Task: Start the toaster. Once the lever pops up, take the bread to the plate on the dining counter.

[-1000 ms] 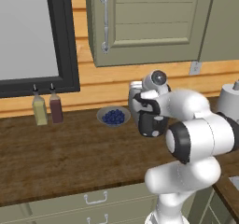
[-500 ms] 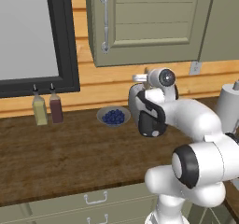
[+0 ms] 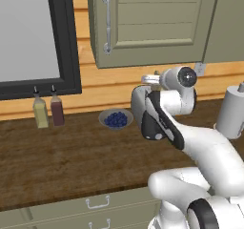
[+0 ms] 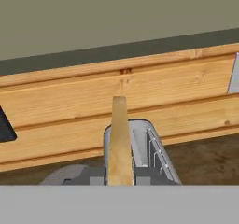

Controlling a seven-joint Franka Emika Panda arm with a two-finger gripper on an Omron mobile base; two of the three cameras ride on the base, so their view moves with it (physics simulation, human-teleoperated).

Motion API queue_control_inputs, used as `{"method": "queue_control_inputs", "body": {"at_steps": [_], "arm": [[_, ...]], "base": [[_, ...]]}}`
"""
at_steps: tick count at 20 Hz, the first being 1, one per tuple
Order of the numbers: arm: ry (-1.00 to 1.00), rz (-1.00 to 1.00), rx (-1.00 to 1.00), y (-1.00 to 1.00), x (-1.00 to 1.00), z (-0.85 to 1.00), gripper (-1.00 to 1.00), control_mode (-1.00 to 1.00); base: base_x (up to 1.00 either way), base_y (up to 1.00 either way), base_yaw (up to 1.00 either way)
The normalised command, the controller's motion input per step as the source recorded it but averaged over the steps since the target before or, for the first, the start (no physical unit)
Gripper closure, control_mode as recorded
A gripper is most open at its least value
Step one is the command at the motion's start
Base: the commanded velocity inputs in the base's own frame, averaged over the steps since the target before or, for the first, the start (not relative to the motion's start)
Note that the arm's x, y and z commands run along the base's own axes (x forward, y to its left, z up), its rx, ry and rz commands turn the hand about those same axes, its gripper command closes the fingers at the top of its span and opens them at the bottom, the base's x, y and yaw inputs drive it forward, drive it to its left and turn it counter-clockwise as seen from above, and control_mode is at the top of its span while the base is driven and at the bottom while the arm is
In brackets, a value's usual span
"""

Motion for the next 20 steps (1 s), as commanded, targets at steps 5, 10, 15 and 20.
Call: {"method": "queue_control_inputs", "body": {"at_steps": [5,10,15,20], "arm": [[0.06,0.0,0.03,0.09,-1.0,0.28,1.0,-1.0],[0.07,0.0,0.0,0.1,-1.0,0.28,1.0,-1.0],[0.14,0.0,0.01,0.01,-1.0,0.25,1.0,-1.0],[0.17,0.0,0.02,0.0,-0.94,0.19,1.0,-1.0]], "base": [[0.0,0.0,0.0],[0.0,0.0,0.0],[0.0,0.0,0.0],[0.0,0.0,0.0]]}}
